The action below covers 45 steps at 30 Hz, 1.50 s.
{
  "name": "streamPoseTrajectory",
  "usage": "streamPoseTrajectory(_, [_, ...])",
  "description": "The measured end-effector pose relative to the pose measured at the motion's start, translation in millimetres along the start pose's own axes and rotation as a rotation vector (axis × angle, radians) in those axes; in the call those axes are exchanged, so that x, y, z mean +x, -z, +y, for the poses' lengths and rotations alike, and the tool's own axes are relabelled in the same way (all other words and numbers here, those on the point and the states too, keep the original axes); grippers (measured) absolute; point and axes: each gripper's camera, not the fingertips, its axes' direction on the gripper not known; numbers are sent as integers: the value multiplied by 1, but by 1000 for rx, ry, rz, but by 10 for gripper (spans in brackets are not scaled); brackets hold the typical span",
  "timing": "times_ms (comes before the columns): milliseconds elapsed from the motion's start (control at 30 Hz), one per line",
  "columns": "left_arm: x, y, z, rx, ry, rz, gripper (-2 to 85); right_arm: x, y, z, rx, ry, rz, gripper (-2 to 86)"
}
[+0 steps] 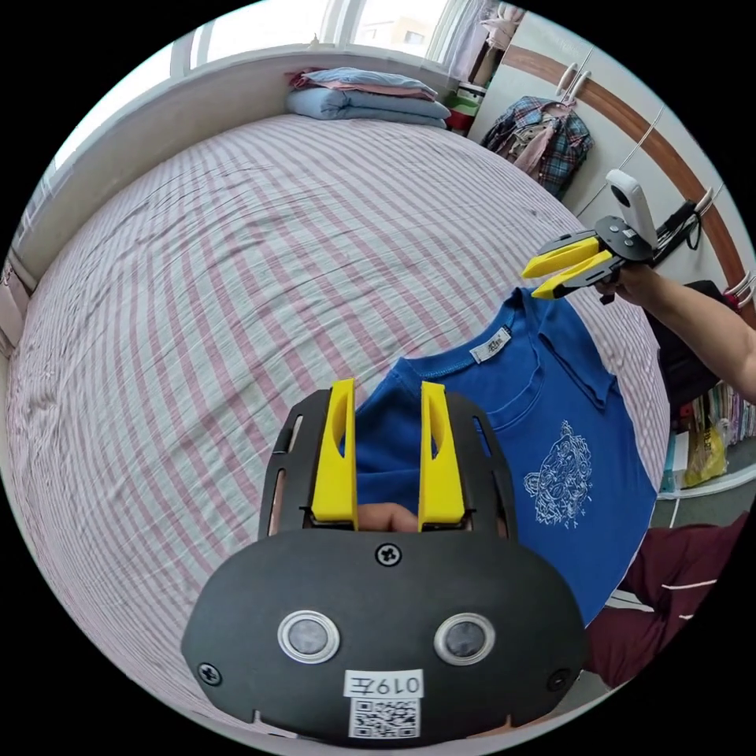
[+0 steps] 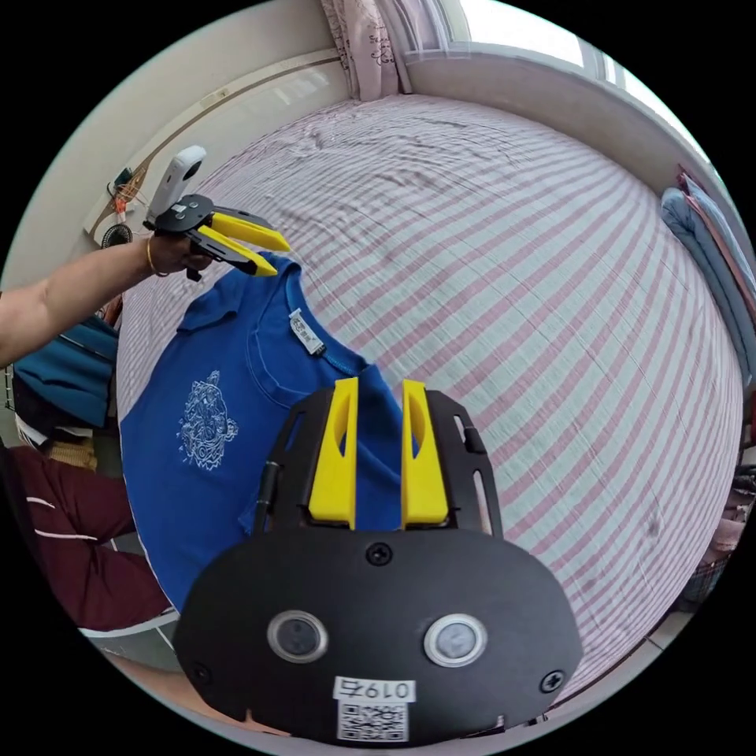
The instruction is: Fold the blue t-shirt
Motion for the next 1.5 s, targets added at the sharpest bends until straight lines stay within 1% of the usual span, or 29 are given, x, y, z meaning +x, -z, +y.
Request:
streamPoseTrajectory(133, [-19, 1, 6, -24, -1, 79, 90, 2, -12, -7, -35, 1, -51, 70])
streamPoseTrajectory(200, [-27, 3, 8, -17, 15, 114, 77, 2, -16, -7, -35, -12, -92, 52])
streamPoseTrajectory(300, [-40, 3, 13, -35, 19, 173, 42, 0, -22, -5, -56, -31, -90, 8])
streamPoseTrajectory(400, [-49, 3, 20, -58, 12, 158, 26, 0, -21, 0, -45, -69, -68, 0])
streamPoseTrajectory(567, [-58, 3, 35, -64, 21, 123, 27, -7, -25, 10, -23, -124, -77, 20])
streamPoseTrajectory(667, [-67, 5, 47, -60, 62, 173, 39, -6, -22, 19, -3, -159, -141, 63])
streamPoseTrajectory(733, [-81, 11, 58, -12, 116, 263, 54, -9, -13, 25, 23, -170, -124, 76])
streamPoseTrajectory(767, [-84, 13, 60, 6, 128, 277, 55, -11, -5, 30, 50, -176, -112, 77])
streamPoseTrajectory(833, [-93, 25, 72, 60, 182, 243, 50, -19, 13, 40, 109, -185, -73, 64])
streamPoseTrajectory(900, [-95, 38, 86, 115, 218, 186, 36, -40, 44, 63, 229, -196, 4, 18])
streamPoseTrajectory(967, [-88, 57, 107, 226, 229, 165, 25, -68, 66, 89, 301, -182, 79, 0])
streamPoseTrajectory(1000, [-79, 70, 126, 293, 220, 169, 21, -89, 75, 109, 301, -184, 133, -3])
streamPoseTrajectory(1067, [-59, 85, 159, 334, 224, 147, 18, -118, 82, 143, 283, -231, 153, -4])
streamPoseTrajectory(1100, [-44, 90, 183, 330, 226, 138, 17, -136, 83, 169, 257, -270, 116, -2])
streamPoseTrajectory(1167, [-20, 91, 221, 286, 226, 168, 19, -160, 79, 211, 198, -356, 35, 4])
streamPoseTrajectory(1233, [7, 87, 278, 213, 280, 225, 24, -185, 75, 255, 160, -461, -39, 19])
streamPoseTrajectory(1267, [13, 86, 292, 192, 303, 246, 27, -203, 72, 283, 116, -525, -77, 46])
streamPoseTrajectory(1300, [22, 84, 321, 150, 360, 289, 33, -219, 68, 309, 64, -592, -115, 65])
streamPoseTrajectory(1367, [33, 82, 364, 56, 446, 272, 47, -242, 63, 344, 6, -674, -183, 72])
streamPoseTrajectory(1433, [37, 84, 417, 22, 602, 331, 71, -264, 64, 371, 6, -729, -203, 60])
streamPoseTrajectory(1467, [37, 84, 428, 5, 632, 340, 77, -278, 62, 381, -29, -715, -188, 47])
streamPoseTrajectory(1500, [39, 85, 448, -13, 655, 335, 77, -292, 57, 388, -97, -679, -129, 37])
